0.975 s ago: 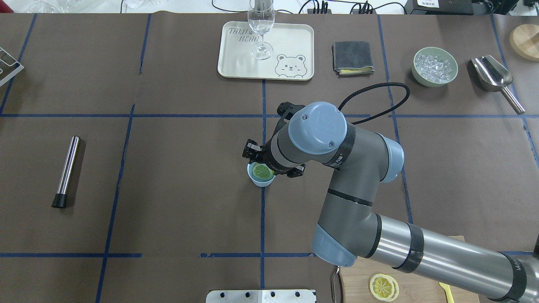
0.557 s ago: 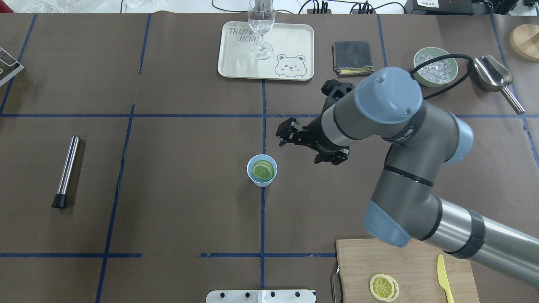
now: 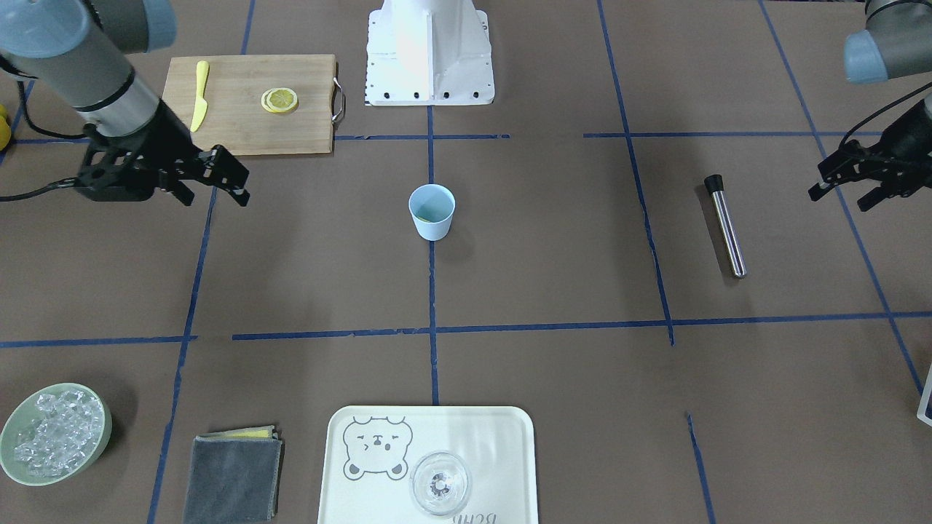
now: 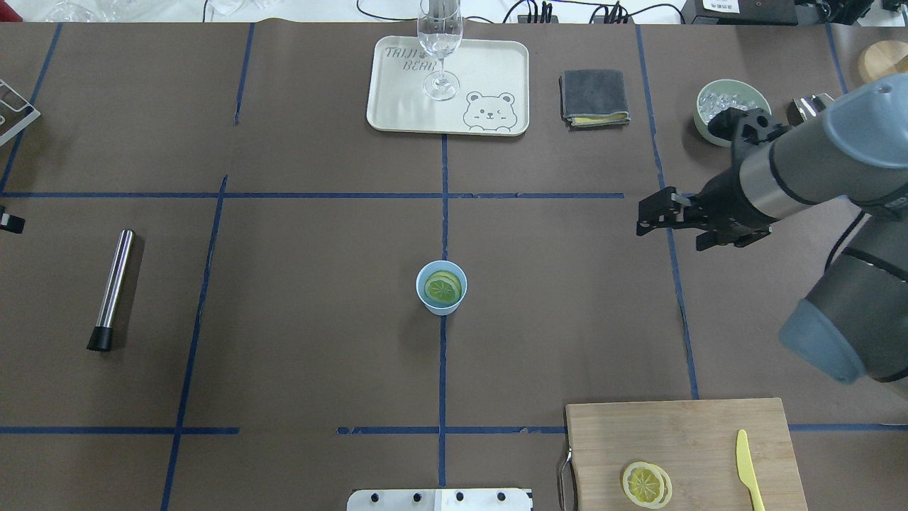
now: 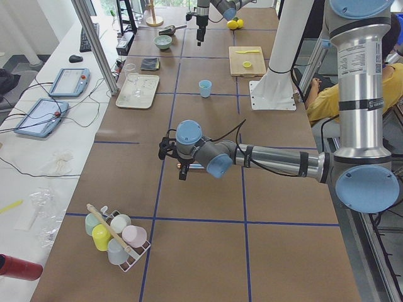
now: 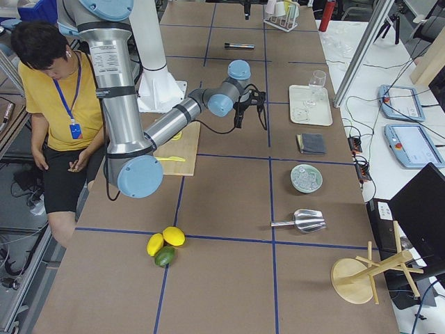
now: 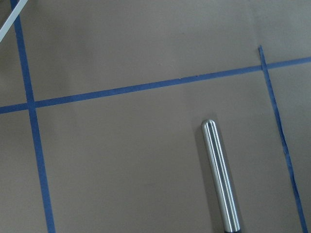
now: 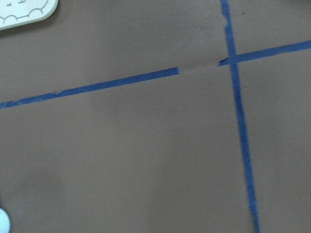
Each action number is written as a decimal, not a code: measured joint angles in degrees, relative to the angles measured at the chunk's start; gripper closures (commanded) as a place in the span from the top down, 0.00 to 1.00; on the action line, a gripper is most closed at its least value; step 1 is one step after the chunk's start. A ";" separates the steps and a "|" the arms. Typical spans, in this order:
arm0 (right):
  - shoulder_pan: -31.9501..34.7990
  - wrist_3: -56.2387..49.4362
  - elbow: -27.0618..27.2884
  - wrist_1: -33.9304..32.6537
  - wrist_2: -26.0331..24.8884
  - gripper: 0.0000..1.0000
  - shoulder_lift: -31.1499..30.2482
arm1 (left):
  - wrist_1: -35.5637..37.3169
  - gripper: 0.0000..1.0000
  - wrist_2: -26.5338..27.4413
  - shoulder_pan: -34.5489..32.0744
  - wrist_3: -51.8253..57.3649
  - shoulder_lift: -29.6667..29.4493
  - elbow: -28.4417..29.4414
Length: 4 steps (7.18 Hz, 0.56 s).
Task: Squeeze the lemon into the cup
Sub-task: 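Raise the right gripper away while the left gripper grasps the steel muddler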
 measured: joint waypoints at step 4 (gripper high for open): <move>2.92 -7.33 -0.08 0.01 1.63 1.00 -3.70 | 1.31 0.95 9.56 11.14 -6.35 -6.46 6.59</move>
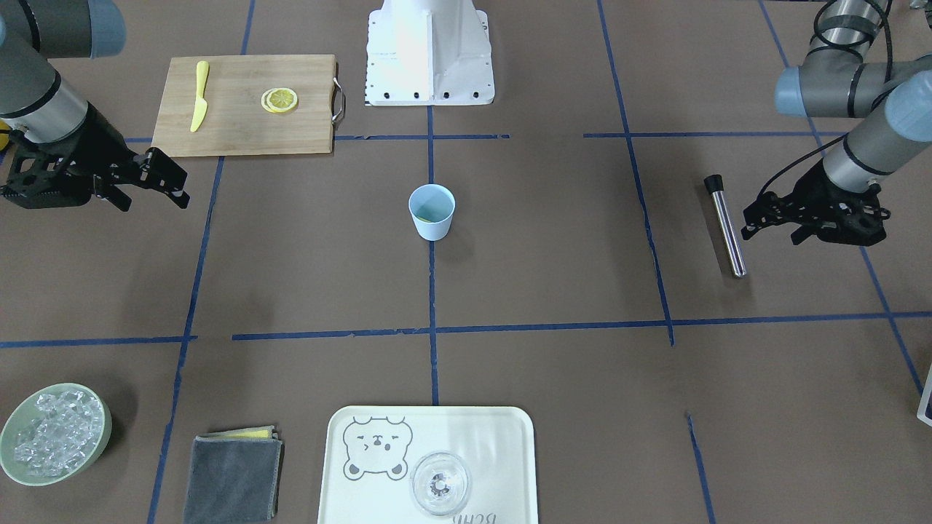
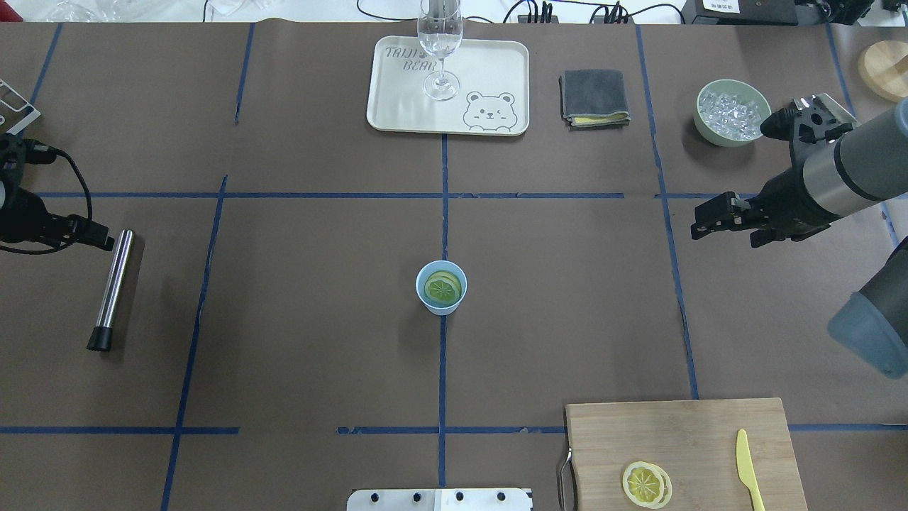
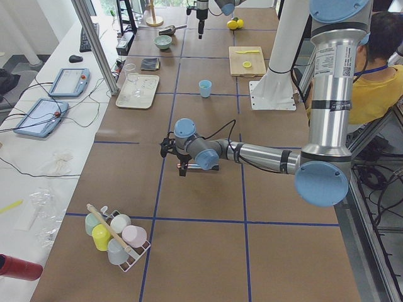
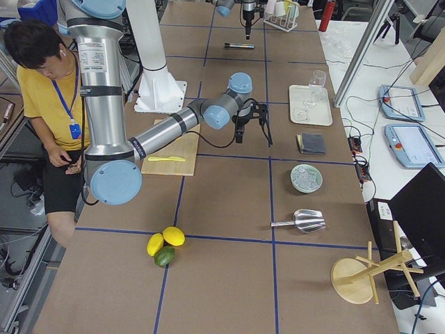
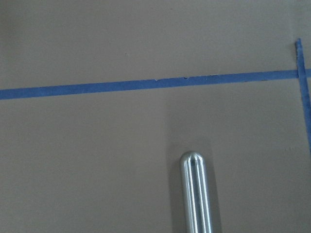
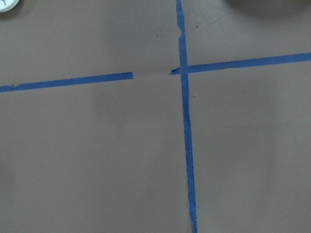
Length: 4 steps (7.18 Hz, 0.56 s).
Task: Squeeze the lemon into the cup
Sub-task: 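Raise the right gripper away while the left gripper grasps the steel muddler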
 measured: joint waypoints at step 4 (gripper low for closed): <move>0.04 0.10 0.34 0.00 0.23 1.00 -0.13 | 0.81 0.01 1.75 5.35 -0.63 -2.69 3.83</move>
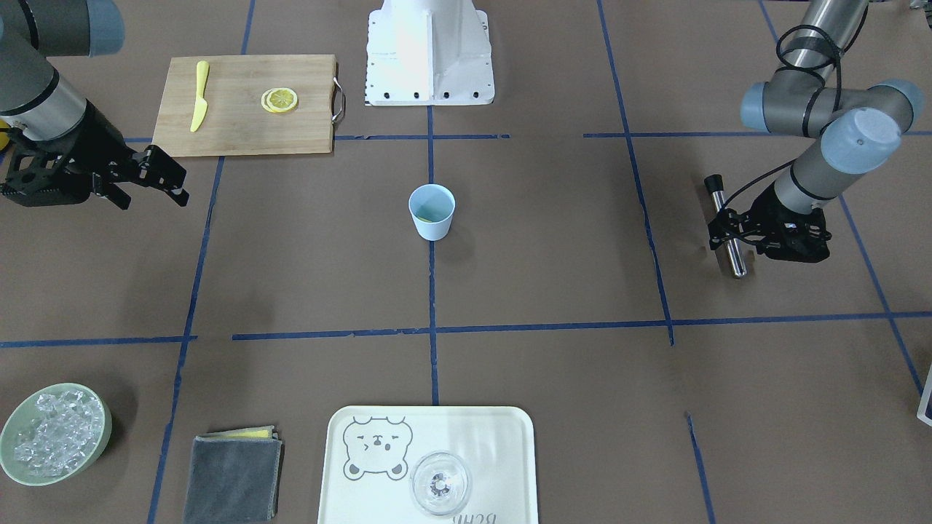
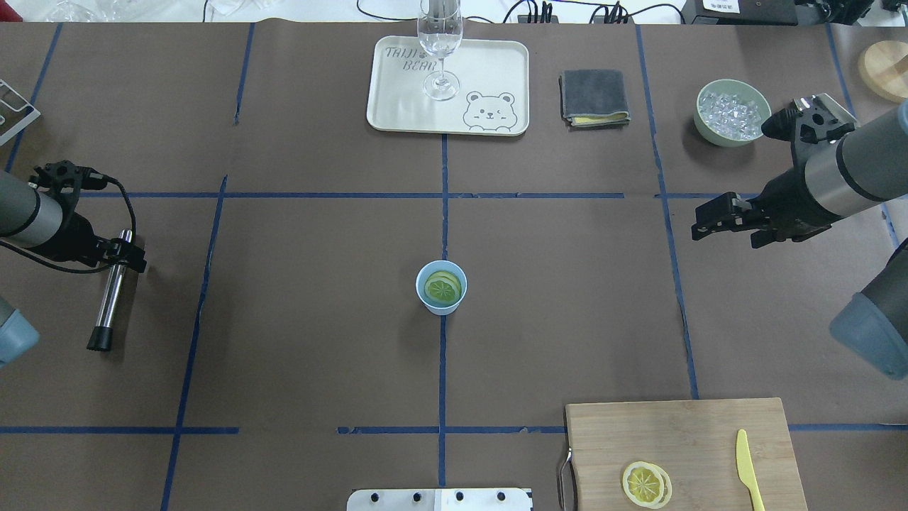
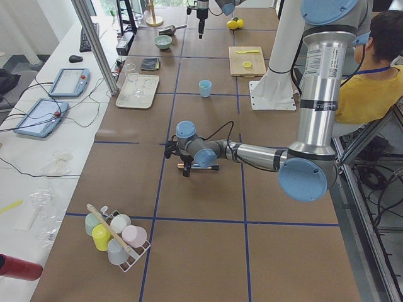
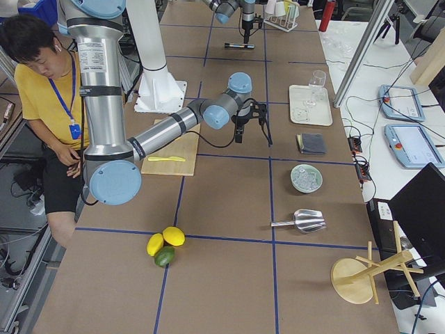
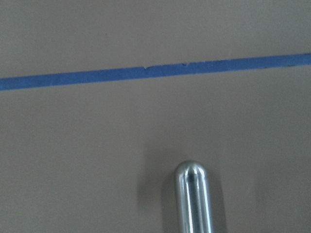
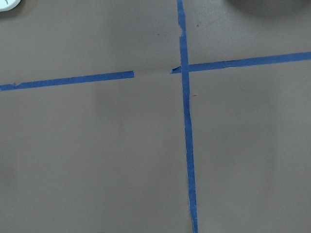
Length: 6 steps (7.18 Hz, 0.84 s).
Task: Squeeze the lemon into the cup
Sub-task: 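Raise the right gripper away while the left gripper grasps the steel muddler, then lift the steel muddler with the left gripper and carry it over the cup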
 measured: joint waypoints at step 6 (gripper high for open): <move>0.00 0.40 0.58 0.03 0.02 1.00 -0.15 | 4.20 0.00 0.35 0.13 0.58 -0.46 -4.69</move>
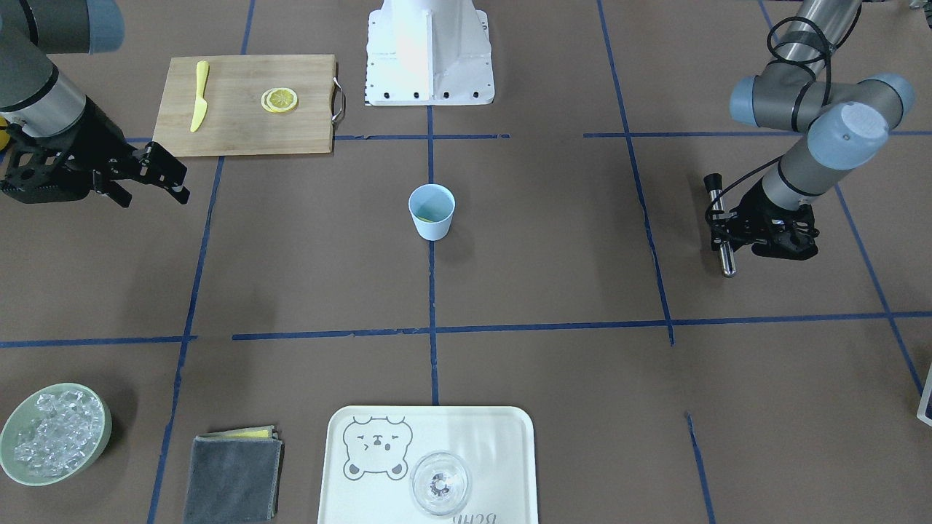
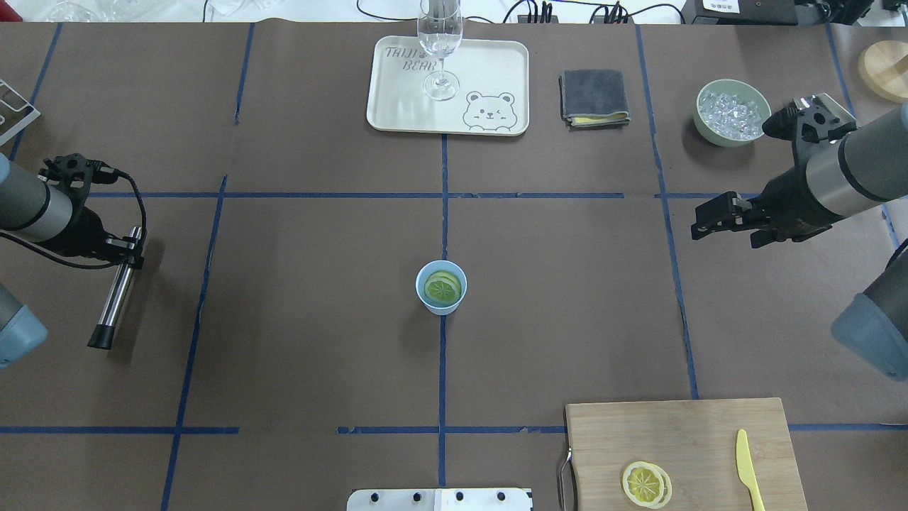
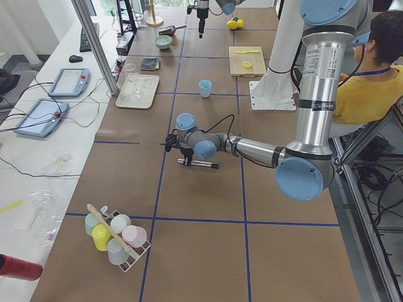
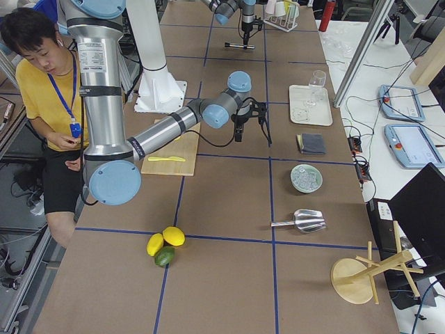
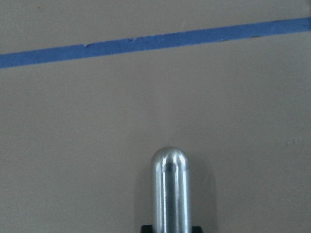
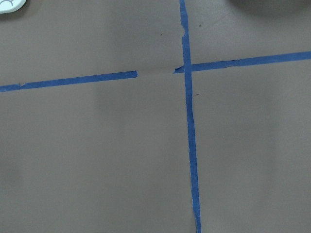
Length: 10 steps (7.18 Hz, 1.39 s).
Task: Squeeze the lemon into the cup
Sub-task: 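Lift the steel muddler with the left gripper and carry it over the cup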
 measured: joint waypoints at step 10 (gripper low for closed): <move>2.34 -0.25 1.30 0.00 1.40 1.00 -4.67 | -6.54 0.00 30.34 15.84 -3.91 -24.33 -16.62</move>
